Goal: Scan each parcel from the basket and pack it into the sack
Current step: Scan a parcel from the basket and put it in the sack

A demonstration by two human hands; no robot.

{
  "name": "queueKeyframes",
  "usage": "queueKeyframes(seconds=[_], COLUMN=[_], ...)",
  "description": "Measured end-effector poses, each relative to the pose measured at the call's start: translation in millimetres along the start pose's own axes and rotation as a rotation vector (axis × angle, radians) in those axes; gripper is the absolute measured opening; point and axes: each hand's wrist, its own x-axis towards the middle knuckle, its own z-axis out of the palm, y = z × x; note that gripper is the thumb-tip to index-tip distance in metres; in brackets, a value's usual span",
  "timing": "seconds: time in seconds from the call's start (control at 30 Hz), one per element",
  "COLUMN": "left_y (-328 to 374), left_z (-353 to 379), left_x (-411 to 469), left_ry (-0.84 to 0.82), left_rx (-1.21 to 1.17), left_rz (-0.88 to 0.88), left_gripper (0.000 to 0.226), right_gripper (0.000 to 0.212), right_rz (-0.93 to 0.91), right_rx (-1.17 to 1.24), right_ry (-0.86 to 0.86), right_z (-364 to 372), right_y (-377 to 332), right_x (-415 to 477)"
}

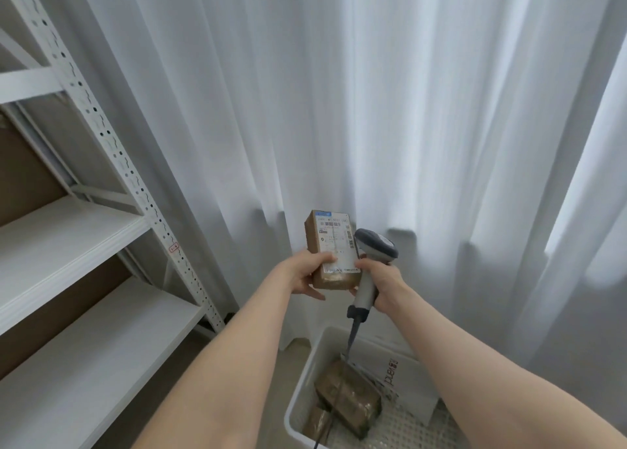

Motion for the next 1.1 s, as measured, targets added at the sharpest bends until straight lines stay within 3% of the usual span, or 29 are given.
queueKeyframes(seconds=[0.13,0.33,1.1], left_y=[-9.2,-13.9,-24.5], left_z=[-1.7,1.9,-6.9], left_x=[4.2,7.4,6.0], left_ry=[0.123,0.248,0.339], left_rx=[-0.057,-0.042,-0.004], left_rz=[0.052,0.052,0.01], left_gripper=[0.034,0.034,0.026], right_gripper=[0.015,0.004,0.01], right_rz=[-0.087,-0.092,-0.029], right_rx=[-0.143,-0.189,-0.311], right_ry=[0.043,-0.034,-0.075], right_z=[-3.2,5.4,30.3], right_y=[-9.8,-22.6,-36.8], right_x=[-3.2,-20.7,-45.1])
